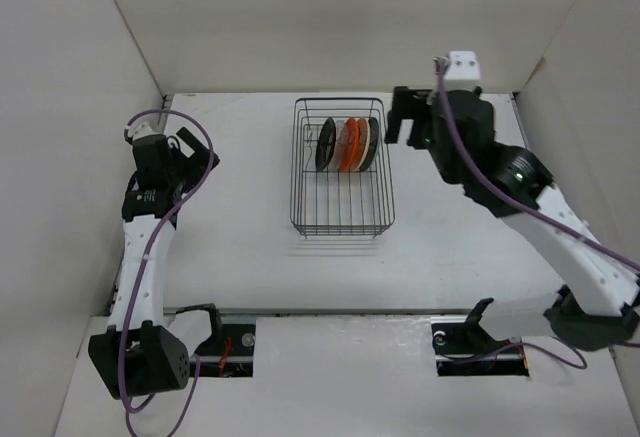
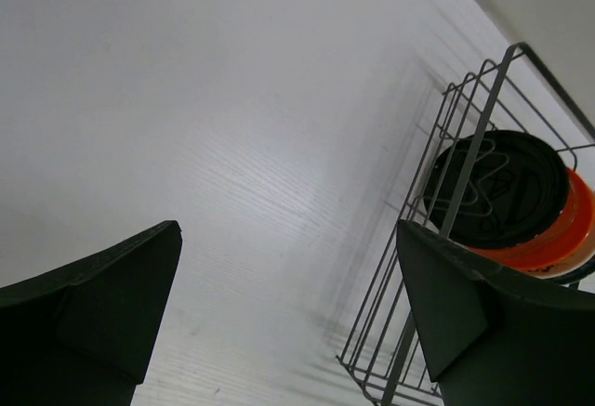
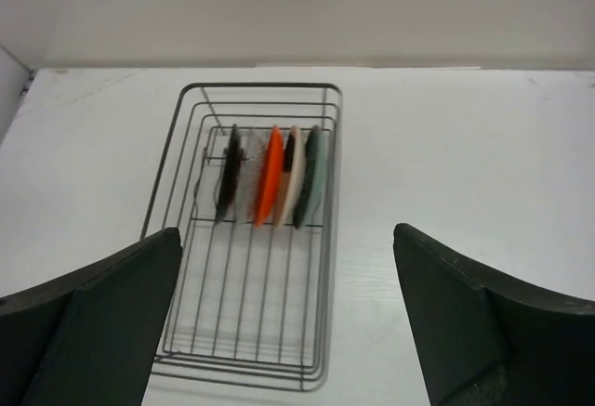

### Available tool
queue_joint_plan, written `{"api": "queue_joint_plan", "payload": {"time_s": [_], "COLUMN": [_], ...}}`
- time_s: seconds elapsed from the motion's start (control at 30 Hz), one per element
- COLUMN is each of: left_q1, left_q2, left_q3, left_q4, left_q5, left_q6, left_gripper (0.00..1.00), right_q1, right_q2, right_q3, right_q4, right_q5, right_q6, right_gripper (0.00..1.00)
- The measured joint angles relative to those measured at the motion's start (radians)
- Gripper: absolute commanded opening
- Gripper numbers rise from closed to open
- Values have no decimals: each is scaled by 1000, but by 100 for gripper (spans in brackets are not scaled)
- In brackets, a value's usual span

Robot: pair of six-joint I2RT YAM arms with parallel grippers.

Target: Load the plates into the dish rack

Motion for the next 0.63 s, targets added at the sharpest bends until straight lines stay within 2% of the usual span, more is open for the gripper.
{"api": "queue_joint_plan", "payload": {"time_s": [0.23, 0.37, 0.47, 0.63], "left_q1": [3, 3, 3, 3], "left_q2": [-2, -51, -75, -83], "left_q3": [166, 197, 232, 262], "left_q4": [-69, -93, -132, -146], "left_q5": [-35, -33, -27, -16], "left_q6": [0, 0, 0, 0], "left_gripper": [100, 100, 100, 100], "right_q1": [-24, -56, -57, -57], "right_q2": [-428, -592, -652, -651], "right_q3": [-293, -399, -435, -444], "right_q4": [-15, -36, -70, -123], "right_q5": [109, 153, 189, 208], "right_q6": [-4, 3, 18, 51], "right_gripper": [100, 100, 100, 100]}}
